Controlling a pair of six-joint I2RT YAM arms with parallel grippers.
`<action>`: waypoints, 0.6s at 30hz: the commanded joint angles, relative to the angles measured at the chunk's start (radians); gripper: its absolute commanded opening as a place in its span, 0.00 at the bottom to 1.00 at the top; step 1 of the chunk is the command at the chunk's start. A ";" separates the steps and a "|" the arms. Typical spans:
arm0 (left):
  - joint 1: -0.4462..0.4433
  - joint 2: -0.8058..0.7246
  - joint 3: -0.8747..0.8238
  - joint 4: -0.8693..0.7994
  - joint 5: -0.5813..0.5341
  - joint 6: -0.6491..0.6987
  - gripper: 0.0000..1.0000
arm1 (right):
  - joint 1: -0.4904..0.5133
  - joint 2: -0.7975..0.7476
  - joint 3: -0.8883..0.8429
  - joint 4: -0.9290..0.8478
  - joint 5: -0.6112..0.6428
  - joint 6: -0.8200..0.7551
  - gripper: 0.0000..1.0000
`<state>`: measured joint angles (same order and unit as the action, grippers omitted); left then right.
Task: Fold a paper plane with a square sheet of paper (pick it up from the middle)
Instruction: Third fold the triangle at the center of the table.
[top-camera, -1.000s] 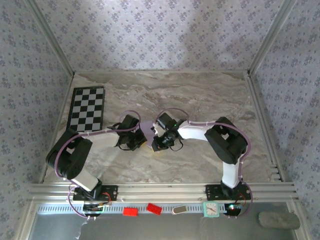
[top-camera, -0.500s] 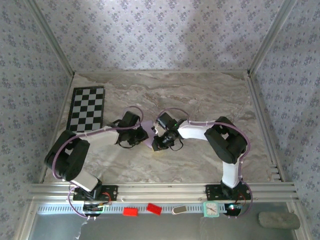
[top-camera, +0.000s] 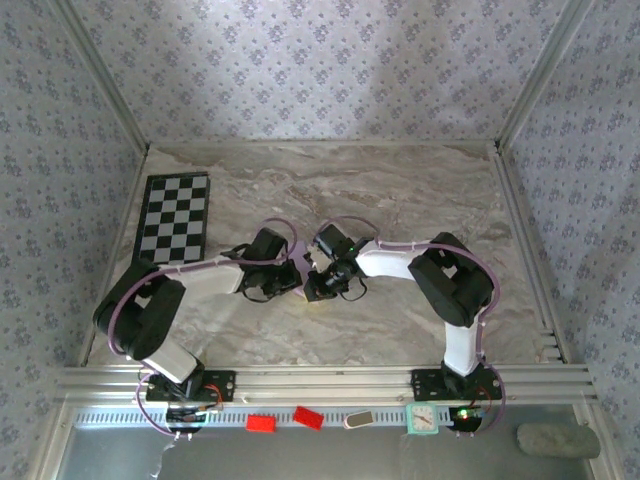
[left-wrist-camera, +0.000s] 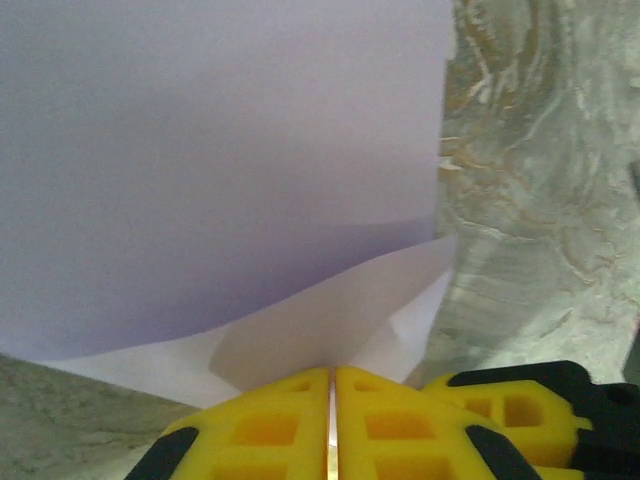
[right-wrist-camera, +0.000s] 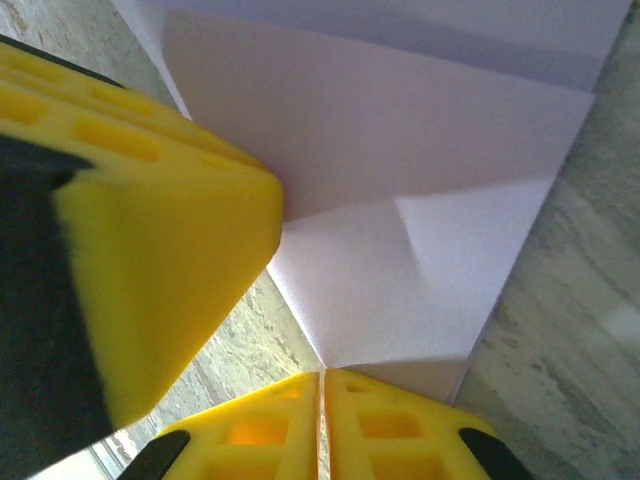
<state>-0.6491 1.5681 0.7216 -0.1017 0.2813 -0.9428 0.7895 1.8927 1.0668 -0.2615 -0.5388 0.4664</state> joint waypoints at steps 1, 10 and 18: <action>-0.004 0.013 -0.012 -0.005 -0.027 0.015 0.10 | -0.004 0.018 -0.010 -0.010 -0.009 0.026 0.12; -0.003 0.030 -0.022 -0.003 -0.049 0.016 0.09 | -0.006 -0.070 -0.030 0.050 -0.020 0.049 0.13; -0.004 0.031 -0.023 0.000 -0.048 0.014 0.09 | -0.009 -0.019 -0.021 0.030 0.009 0.051 0.13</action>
<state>-0.6491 1.5826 0.7124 -0.1005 0.2485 -0.9424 0.7868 1.8534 1.0439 -0.2092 -0.5537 0.5060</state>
